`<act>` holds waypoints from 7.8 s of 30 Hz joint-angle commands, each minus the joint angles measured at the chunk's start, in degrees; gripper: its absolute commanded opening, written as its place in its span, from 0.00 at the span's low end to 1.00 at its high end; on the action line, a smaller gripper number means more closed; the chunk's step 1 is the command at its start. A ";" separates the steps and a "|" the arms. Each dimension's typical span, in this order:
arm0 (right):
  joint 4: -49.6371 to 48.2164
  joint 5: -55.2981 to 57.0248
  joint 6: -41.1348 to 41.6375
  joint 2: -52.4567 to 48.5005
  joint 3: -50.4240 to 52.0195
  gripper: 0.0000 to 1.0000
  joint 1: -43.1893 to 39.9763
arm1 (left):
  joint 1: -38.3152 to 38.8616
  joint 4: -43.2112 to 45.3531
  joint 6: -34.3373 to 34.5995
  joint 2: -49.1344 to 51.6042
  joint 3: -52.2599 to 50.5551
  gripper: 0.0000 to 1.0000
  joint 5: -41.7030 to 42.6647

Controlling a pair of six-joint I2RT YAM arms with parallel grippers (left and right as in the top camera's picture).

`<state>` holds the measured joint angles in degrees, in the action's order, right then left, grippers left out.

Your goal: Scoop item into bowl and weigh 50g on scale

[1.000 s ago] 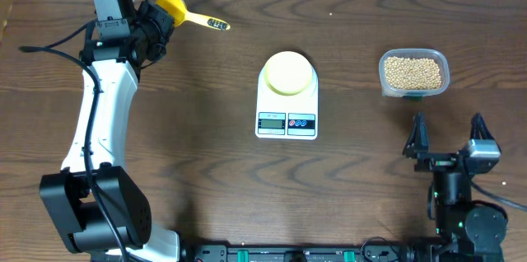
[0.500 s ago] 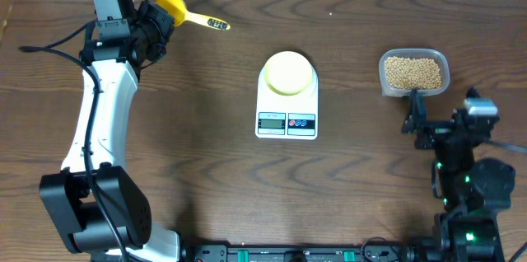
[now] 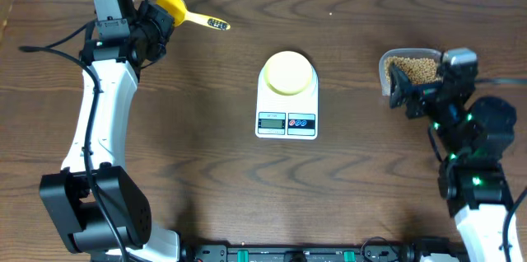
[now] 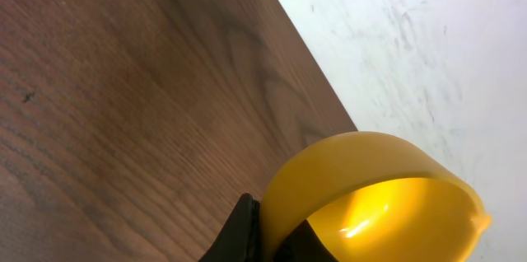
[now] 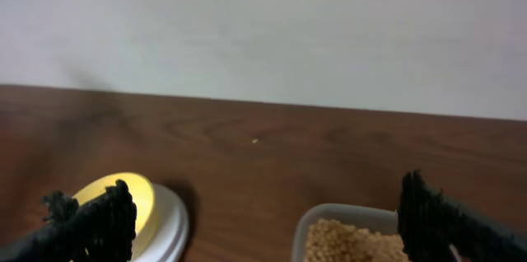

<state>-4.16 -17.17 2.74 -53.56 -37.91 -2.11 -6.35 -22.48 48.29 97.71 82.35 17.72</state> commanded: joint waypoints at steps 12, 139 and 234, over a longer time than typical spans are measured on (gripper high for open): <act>-3.98 -23.74 9.05 -18.58 -10.01 0.99 -6.64 | -0.20 0.11 0.70 -1.49 0.66 0.08 -0.20; -40.15 -40.68 39.82 -50.71 -24.41 0.99 7.37 | -0.20 0.33 0.70 -1.49 0.66 0.08 -0.33; -15.34 -48.87 39.26 -72.32 -58.38 0.99 15.08 | 0.72 0.33 2.05 -1.49 0.66 0.08 -0.07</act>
<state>-19.20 -62.41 41.45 -123.68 -93.06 11.25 -5.78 -22.24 49.71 97.71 82.35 17.72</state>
